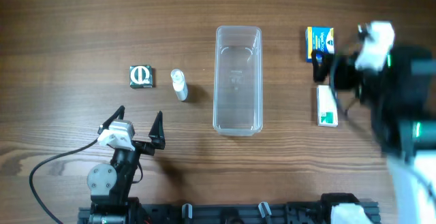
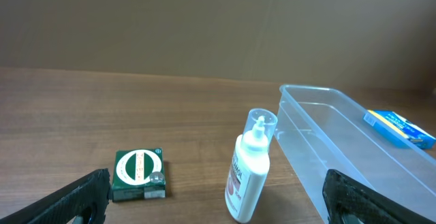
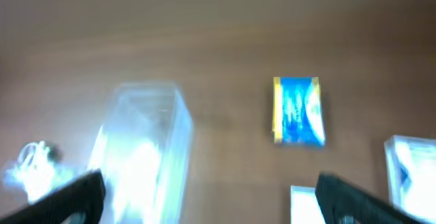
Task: Pack container
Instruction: 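Grasp the blue-yellow VapoDrops box with the right gripper, then carry the VapoDrops box into the clear container and release, then grasp the white Hansaplast plaster pack with the right gripper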
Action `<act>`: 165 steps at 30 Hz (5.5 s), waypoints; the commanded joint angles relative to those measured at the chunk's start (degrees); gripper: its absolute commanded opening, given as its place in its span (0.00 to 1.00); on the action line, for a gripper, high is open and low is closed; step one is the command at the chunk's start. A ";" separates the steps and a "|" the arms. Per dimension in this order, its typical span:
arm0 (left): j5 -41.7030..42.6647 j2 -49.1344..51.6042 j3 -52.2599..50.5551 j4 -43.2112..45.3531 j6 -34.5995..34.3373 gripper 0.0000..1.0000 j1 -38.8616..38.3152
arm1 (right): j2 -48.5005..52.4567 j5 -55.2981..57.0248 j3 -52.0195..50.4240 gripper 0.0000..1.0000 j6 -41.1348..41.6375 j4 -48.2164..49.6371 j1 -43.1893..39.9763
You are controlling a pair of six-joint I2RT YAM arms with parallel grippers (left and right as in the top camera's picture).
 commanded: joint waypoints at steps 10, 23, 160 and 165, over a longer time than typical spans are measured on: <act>0.72 -0.39 -0.26 -0.22 1.11 1.00 0.37 | 40.54 13.14 23.96 1.00 -10.36 -2.21 -3.13; 0.72 -0.39 -0.26 -0.22 1.11 1.00 0.37 | 60.48 12.85 23.93 1.00 -10.73 7.15 -4.52; 0.72 -0.39 -0.26 -0.22 1.11 1.00 0.37 | 53.02 8.74 14.40 0.73 -17.29 1.11 -27.43; 0.72 -0.39 -0.26 -0.22 1.11 1.00 0.37 | 45.68 -2.12 19.91 0.73 -12.90 -4.39 -25.55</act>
